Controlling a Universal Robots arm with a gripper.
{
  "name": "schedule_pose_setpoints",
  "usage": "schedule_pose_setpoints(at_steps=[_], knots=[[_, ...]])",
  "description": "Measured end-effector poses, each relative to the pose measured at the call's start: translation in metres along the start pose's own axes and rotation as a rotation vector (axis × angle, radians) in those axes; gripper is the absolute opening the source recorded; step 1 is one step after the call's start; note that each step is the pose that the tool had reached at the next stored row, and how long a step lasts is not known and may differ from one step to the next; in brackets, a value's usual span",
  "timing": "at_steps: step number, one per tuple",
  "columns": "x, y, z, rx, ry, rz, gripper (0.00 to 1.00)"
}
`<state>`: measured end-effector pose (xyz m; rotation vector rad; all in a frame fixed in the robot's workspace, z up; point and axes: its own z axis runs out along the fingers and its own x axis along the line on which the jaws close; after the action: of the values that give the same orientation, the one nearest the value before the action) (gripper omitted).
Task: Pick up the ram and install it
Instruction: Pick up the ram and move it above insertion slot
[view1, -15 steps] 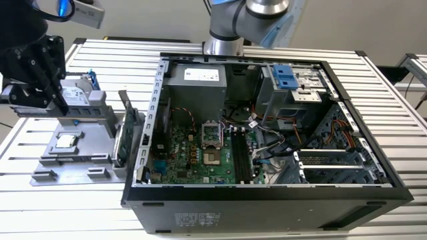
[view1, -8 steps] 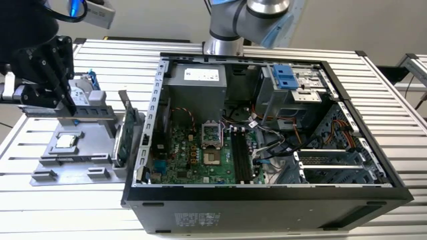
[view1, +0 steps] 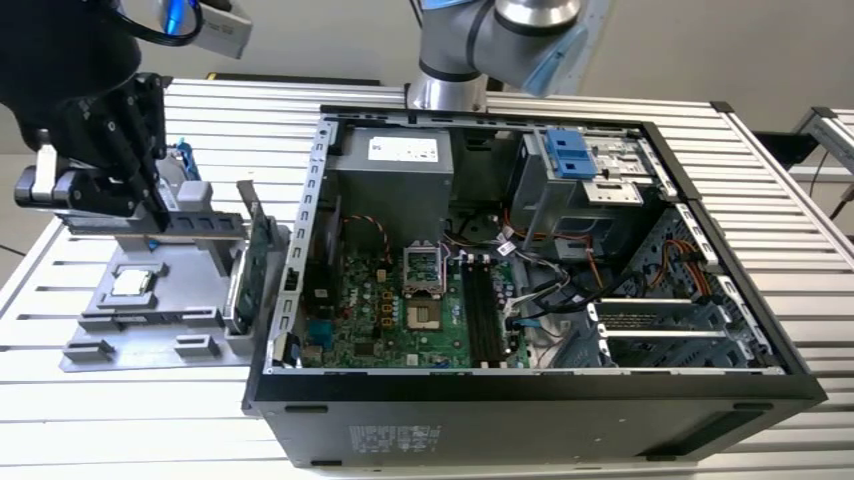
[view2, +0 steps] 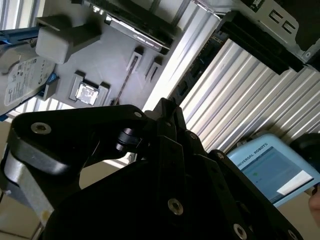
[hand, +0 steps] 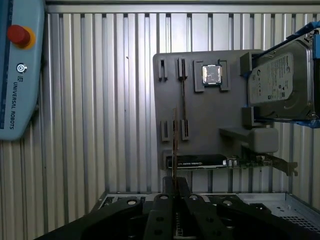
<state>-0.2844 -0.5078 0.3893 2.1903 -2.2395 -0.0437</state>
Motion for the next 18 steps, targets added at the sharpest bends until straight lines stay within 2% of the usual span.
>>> schedule_pose_setpoints(at_steps=[18], knots=[[-0.0006, -0.0251, -0.0006, 0.0001, -0.0001, 0.0, 0.0]])
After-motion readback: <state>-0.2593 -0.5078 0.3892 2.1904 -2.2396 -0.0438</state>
